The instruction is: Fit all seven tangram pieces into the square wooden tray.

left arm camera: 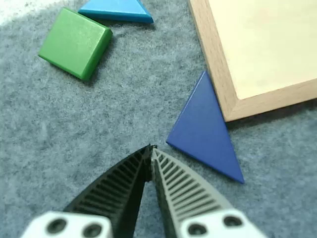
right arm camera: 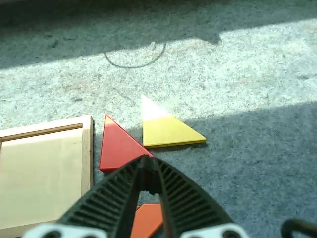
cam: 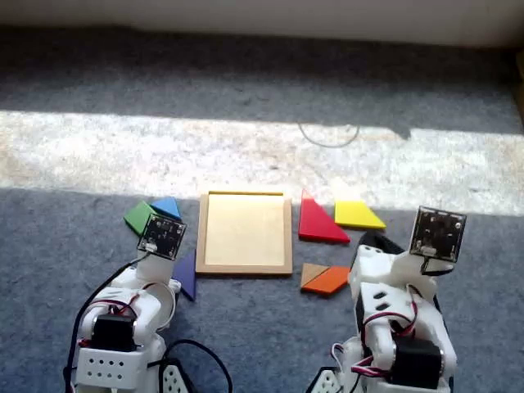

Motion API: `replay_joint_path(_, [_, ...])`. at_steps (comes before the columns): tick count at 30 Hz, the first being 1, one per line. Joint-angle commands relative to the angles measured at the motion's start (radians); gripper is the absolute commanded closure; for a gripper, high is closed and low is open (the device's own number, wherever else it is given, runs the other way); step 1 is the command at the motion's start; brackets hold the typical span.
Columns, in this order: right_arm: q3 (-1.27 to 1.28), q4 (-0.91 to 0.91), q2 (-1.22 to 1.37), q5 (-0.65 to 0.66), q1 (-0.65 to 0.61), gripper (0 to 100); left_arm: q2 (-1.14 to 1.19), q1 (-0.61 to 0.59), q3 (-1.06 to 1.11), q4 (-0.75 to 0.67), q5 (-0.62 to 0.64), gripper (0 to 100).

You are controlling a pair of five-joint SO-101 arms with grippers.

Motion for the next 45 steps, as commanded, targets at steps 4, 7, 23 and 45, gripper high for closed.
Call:
replay_joint_path(4, [-0.392, 0.004, 0.605, 0.014, 0.004, 98.9, -0.030, -0.013, 0.021, 0.002, 0.008, 99])
replay_joint_path(7, [-0.521, 0.002, 0.839, 0.095, -0.038, 98.9, -0.030, -0.013, 0.021, 0.002, 0.008, 99])
replay_joint_path(23, [-1.055, 0.004, 1.650, 0.279, -0.173, 66.7, -0.030, -0.013, 0.021, 0.002, 0.008, 99])
replay_joint_path(45, [-1.412, 0.004, 2.175, 0.281, -0.068, 70.4, -0.030, -0.013, 0.021, 0.002, 0.008, 99])
